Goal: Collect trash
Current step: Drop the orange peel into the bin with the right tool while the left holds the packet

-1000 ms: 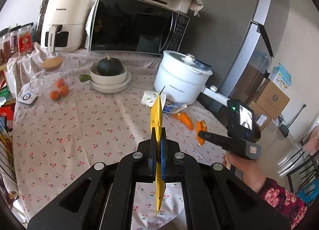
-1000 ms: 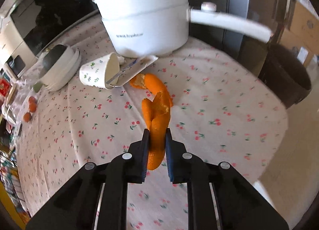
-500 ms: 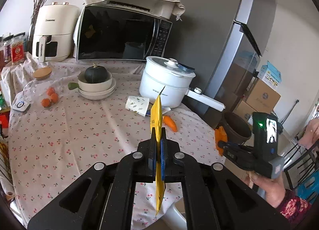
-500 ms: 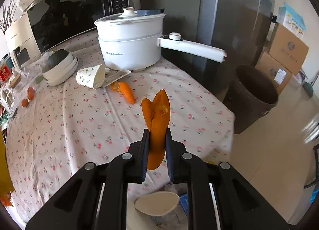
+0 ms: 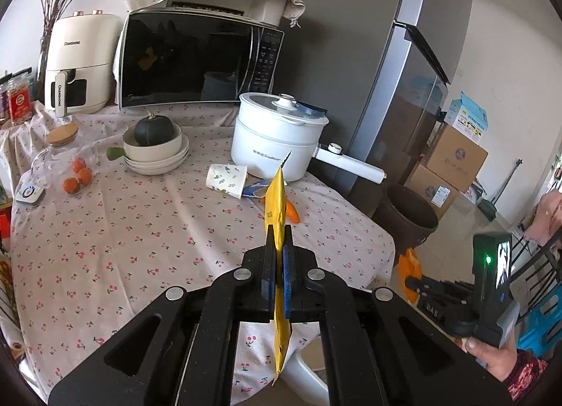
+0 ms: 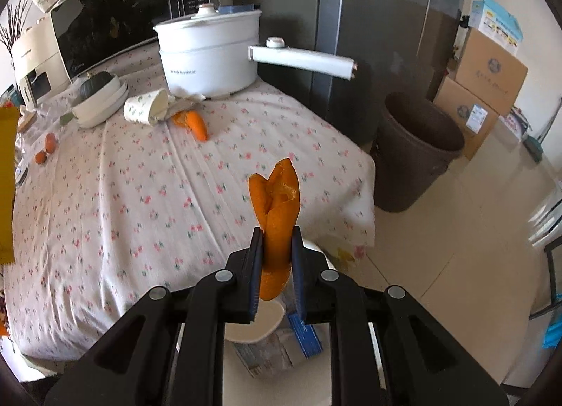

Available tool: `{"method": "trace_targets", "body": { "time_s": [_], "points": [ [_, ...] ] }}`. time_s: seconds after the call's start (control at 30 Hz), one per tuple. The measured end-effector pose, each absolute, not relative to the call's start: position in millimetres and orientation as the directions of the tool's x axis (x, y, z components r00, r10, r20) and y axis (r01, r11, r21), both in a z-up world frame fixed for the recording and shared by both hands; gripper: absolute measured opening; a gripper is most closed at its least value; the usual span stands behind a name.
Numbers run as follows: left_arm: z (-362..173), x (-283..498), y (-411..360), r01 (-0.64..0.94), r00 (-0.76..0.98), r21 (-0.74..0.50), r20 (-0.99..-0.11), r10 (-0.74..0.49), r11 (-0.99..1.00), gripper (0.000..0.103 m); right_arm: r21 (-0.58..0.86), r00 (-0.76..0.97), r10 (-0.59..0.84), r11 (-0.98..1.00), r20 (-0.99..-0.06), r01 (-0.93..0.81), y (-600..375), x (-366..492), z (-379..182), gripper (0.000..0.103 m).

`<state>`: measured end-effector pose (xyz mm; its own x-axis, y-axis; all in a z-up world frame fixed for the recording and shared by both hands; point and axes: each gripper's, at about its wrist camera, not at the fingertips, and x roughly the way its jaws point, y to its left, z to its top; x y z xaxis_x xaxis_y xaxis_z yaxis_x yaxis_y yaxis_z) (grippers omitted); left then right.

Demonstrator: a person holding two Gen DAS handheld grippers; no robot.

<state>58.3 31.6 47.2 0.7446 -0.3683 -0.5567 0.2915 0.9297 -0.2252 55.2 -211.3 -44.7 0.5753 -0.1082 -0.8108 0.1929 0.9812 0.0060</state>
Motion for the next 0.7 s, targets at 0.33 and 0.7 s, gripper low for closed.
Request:
{"method": "trace_targets", "body": {
  "time_s": [0.33,0.7],
  "points": [
    [43.9,55.6,14.3,0.332,0.724,-0.220,-0.563,-0.397,0.917,0.002,-0.001,0.541,-0.095,0.985,-0.836,0.172,-217.1,9.6,-62.3,0.019],
    [38.2,50.8,-17.2,0.399,0.682,-0.231,-0.573,-0.455,0.887,0.002,0.009,0.575,-0.137,0.970,-0.807,0.244,-241.5,-31.9,-58.3,0.070]
  ]
}}
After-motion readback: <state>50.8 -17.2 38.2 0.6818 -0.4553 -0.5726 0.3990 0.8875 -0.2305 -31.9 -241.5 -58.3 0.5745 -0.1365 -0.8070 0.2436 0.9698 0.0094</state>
